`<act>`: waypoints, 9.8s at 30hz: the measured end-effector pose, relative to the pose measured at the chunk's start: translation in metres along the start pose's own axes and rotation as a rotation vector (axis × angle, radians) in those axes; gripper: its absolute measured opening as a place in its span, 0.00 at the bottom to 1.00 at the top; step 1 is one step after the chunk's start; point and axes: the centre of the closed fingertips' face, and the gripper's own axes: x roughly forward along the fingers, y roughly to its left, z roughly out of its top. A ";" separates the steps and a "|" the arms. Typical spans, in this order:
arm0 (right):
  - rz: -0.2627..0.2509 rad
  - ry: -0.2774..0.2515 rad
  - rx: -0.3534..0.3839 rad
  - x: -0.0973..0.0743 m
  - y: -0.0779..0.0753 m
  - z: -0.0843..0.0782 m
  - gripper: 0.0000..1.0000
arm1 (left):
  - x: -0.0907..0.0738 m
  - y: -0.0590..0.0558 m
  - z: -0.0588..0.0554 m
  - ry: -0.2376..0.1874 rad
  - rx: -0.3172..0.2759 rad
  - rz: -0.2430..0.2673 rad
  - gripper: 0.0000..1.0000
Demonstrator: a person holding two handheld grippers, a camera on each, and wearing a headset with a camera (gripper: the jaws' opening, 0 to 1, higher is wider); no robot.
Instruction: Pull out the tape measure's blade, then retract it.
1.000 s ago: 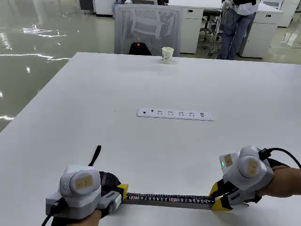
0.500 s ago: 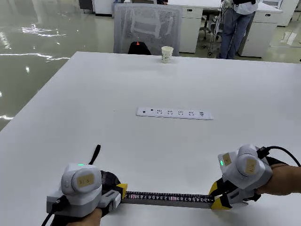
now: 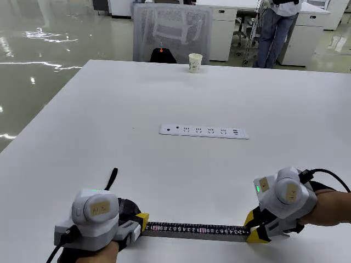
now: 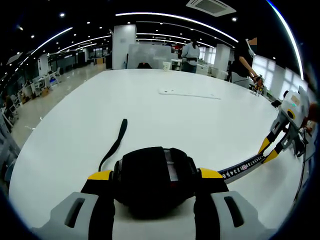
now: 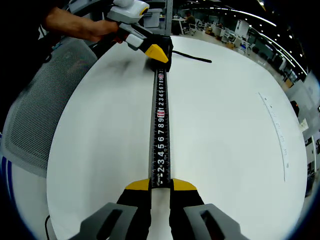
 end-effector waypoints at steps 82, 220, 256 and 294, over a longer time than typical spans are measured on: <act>0.008 0.008 -0.014 0.005 -0.004 0.011 0.09 | 0.002 0.000 0.000 0.021 -0.021 -0.031 0.59; 0.034 -0.096 -0.040 0.055 -0.011 0.114 0.10 | 0.003 0.002 0.000 0.039 -0.034 -0.058 0.60; 0.030 -0.156 -0.056 0.076 -0.009 0.159 0.10 | 0.003 0.003 0.000 0.041 -0.039 -0.077 0.60; 0.005 -0.248 -0.059 0.093 -0.010 0.200 0.11 | 0.002 0.002 0.000 0.048 -0.049 -0.090 0.61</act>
